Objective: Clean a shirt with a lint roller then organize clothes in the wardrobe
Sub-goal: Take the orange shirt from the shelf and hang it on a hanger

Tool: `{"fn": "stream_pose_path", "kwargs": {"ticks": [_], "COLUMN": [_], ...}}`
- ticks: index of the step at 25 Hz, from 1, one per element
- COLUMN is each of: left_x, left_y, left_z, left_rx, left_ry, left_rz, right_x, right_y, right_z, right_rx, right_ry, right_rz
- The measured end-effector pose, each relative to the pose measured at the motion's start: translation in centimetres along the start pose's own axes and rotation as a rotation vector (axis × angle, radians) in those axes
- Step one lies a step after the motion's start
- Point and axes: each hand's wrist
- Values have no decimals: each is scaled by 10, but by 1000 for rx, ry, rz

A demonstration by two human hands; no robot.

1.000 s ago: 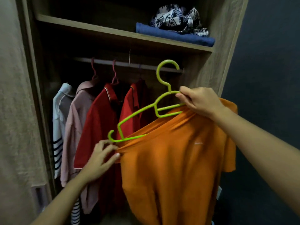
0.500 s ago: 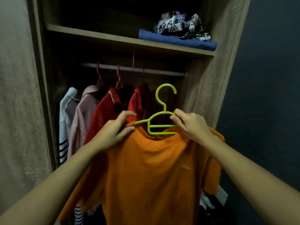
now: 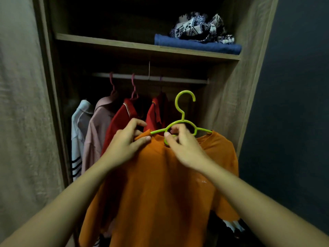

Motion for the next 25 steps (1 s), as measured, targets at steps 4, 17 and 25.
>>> {"fn": "stream_pose_path", "kwargs": {"ticks": [4,17,25], "left_x": [7,-33,-80], "left_y": [0,-93,-169], "left_z": [17,-38,-96], "left_rx": [-15,161,382], "left_ry": [11,-90,-94], "left_rz": [-124,114,-125], "right_x": [-13,2,28], "right_y": [-15,-72,-163], "right_z": [-13,37,92], "right_rx": [-322,-448,-416], "right_ry": [-490,-248,-257], "right_rz": [-153,86,109]}}
Point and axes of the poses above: each hand's wrist, its own y-axis away from the middle knuckle, its own x-axis out of the back of the hand, z = x × y, and after that the axes turned 8 degrees about -x, right-handed
